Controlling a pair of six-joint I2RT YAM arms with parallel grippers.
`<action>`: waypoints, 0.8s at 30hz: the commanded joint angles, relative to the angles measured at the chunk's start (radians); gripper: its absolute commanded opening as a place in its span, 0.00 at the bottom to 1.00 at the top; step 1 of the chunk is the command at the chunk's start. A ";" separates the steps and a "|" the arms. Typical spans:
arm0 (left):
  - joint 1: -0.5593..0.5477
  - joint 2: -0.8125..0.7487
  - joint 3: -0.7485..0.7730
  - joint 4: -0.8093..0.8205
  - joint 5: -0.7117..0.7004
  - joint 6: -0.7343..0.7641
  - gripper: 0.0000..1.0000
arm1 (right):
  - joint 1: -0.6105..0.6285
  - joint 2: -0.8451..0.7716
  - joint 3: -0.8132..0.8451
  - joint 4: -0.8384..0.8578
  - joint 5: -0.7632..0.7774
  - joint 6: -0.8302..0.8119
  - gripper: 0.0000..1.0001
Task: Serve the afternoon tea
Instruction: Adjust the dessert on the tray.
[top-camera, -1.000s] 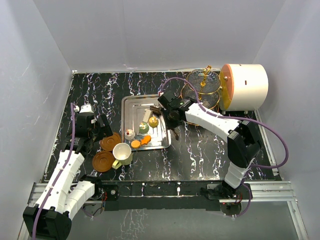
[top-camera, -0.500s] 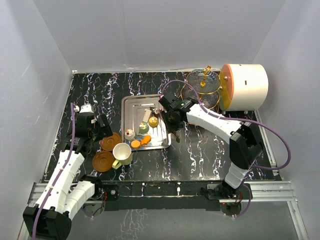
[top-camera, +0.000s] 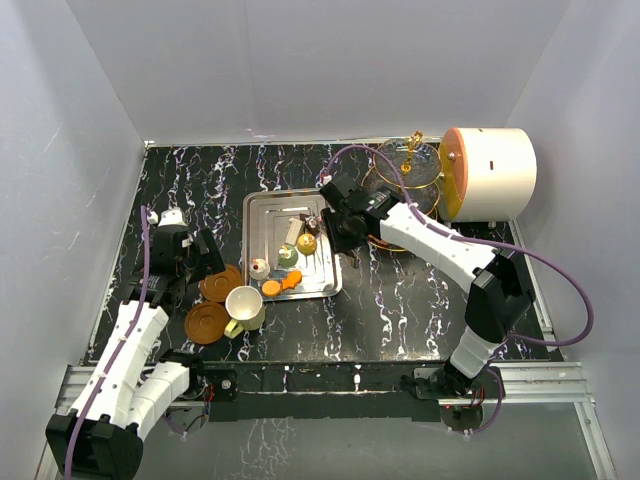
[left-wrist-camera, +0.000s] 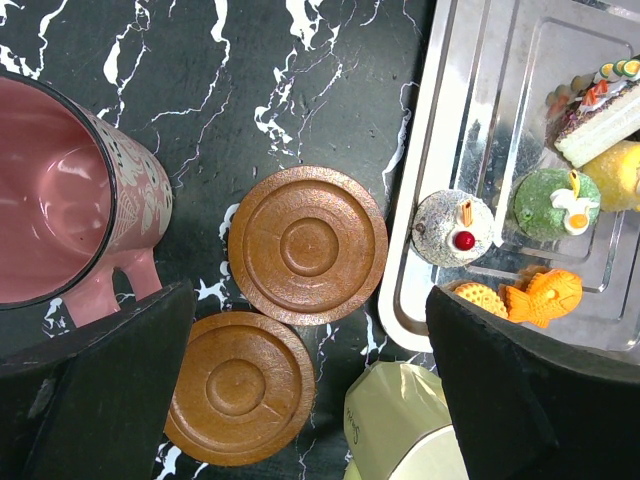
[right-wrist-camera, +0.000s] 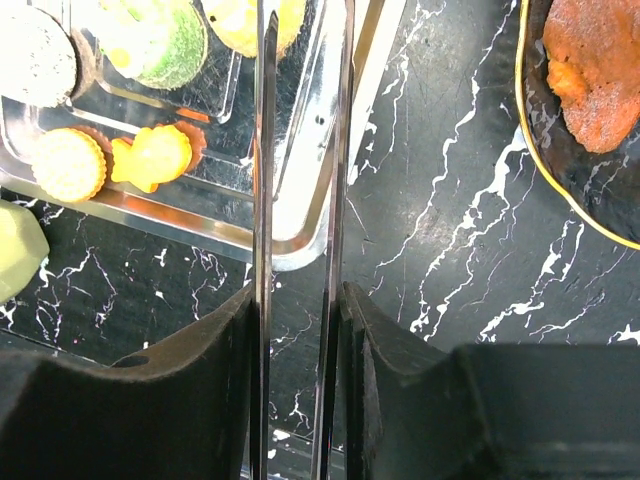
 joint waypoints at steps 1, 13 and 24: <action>-0.003 -0.012 0.010 -0.005 -0.008 0.008 0.99 | -0.011 -0.042 0.054 0.016 0.021 0.020 0.33; -0.002 -0.027 0.009 -0.012 -0.022 0.003 0.99 | -0.044 -0.035 0.047 0.050 -0.050 0.024 0.37; -0.003 -0.029 0.012 -0.013 -0.029 0.004 0.99 | -0.092 -0.026 0.053 0.056 -0.126 -0.024 0.43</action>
